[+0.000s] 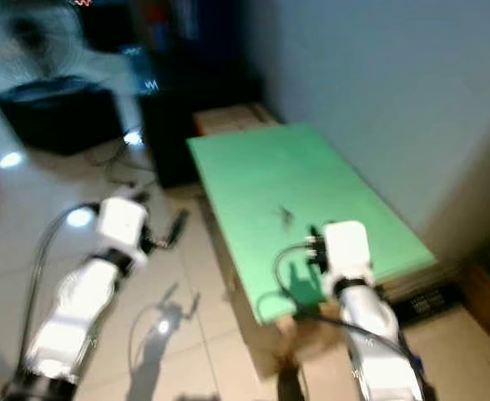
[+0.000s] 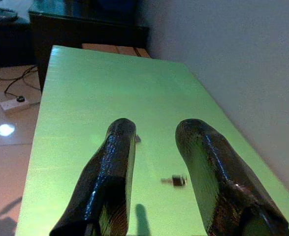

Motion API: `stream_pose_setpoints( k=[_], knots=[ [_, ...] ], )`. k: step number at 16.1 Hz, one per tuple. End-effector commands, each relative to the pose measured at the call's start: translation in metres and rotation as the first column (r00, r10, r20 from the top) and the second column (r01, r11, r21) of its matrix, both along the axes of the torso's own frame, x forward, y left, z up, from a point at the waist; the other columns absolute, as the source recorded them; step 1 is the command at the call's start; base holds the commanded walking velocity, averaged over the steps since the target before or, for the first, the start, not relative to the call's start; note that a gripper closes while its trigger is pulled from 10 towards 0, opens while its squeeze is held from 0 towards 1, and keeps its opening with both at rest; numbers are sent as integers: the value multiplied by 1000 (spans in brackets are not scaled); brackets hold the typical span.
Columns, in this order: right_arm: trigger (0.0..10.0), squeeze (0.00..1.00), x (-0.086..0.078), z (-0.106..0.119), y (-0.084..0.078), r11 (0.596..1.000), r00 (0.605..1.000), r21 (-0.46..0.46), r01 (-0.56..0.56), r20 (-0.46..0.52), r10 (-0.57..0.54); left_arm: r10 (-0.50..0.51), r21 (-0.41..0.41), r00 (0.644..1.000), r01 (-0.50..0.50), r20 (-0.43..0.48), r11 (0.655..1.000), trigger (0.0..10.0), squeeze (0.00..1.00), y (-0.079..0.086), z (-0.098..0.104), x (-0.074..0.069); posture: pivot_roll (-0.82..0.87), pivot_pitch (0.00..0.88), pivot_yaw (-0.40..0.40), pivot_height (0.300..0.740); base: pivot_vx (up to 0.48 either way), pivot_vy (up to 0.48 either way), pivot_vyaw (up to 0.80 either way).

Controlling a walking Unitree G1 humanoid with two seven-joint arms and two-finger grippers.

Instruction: Hang keys on a hook

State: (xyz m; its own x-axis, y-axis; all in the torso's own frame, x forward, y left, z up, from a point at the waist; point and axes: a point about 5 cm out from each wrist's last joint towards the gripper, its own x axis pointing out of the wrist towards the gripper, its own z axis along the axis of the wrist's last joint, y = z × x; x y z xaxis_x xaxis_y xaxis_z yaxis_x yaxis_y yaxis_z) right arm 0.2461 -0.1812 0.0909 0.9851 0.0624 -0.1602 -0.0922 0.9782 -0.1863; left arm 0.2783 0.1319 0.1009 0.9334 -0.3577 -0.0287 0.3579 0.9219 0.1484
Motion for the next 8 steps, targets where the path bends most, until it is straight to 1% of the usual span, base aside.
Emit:
stream_pose_setpoints(
  k=[1, 3, 4, 8],
  knots=[
    [10000, 0, 1, 1, 8, 999, 999, 4, -34, 12, 34, 21, 20, 1000, -21, 4, 1000, 10000, 0, 9, 0, 1, -136, 0, 2, 740, 307, 0, 0],
    [10000, 0, 1, 1, 7, 1000, 999, 4, -30, 12, 30, 14, 21, 1000, -14, 5, 1000, 10000, 0, 8, 0, 2, -139, 0, 3, 740, 307, 0, 0],
    [10000, 0, 1, 1, 6, 1000, 1000, 2, -23, 8, 23, -3, -14, 1000, 3, 24, 1000, 10000, 0, 6, 3, 1, -141, 0, 3, 740, 0, 0, 0],
    [10000, 0, 0, 0, 4, 999, 1000, -25, -23, -5, 23, -9, 24, 1000, 8, 12, 1000, 10000, 0, 4, 1, 3, -152, 0, 6, 740, 0, 0, 0]
  ],
)
